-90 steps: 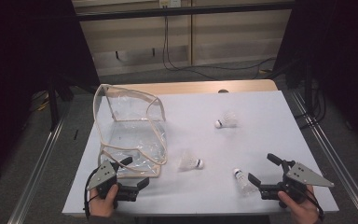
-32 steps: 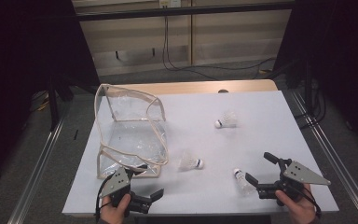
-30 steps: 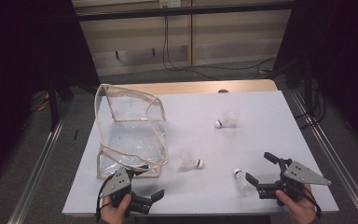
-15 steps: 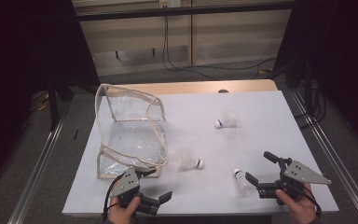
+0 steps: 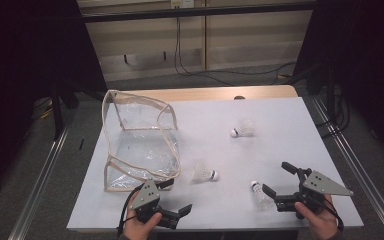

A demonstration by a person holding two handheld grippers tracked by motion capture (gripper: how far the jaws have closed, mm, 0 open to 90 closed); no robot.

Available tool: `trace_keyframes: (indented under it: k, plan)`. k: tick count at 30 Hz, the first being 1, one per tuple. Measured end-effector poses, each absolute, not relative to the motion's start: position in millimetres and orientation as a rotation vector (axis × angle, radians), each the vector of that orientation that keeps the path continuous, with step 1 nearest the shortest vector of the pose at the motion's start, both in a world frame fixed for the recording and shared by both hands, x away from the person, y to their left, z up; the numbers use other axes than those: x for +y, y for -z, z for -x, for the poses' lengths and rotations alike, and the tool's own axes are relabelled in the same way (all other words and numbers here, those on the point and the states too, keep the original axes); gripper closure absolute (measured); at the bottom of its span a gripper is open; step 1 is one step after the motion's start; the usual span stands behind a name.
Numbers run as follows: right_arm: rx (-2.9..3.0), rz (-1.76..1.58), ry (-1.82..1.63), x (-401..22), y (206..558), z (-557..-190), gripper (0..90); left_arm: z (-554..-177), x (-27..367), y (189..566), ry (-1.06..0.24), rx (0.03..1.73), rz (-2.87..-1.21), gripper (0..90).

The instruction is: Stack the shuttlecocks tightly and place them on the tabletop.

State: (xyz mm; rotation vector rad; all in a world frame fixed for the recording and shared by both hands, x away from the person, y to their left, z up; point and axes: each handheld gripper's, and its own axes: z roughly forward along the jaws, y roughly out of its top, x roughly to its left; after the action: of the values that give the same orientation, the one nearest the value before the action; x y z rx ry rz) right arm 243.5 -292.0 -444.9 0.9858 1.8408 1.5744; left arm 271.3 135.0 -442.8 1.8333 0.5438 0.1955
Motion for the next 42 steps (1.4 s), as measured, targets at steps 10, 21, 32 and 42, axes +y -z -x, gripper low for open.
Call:
trace_keyframes:
  k: [10,21,32,42]
  plan:
    - [1.855,-0.972,-1.569,-286.8,444.7,-246.3,0.4,-270.2,116.5,444.9,-0.199,0.566,-1.835,1.5]
    - [1.859,-0.964,-1.564,-284.1,444.1,-249.0,0.5,-269.2,95.0,447.7,-0.203,0.579,-1.859,2.0]
    - [1.862,-0.974,-1.55,-285.5,444.7,-250.0,0.6,-272.9,70.7,448.6,-0.202,0.61,-1.867,3.5]
    - [1.856,-0.974,-1.552,-287.5,443.7,-248.6,0.6,-278.2,60.9,448.7,-0.218,0.637,-1.876,3.8]
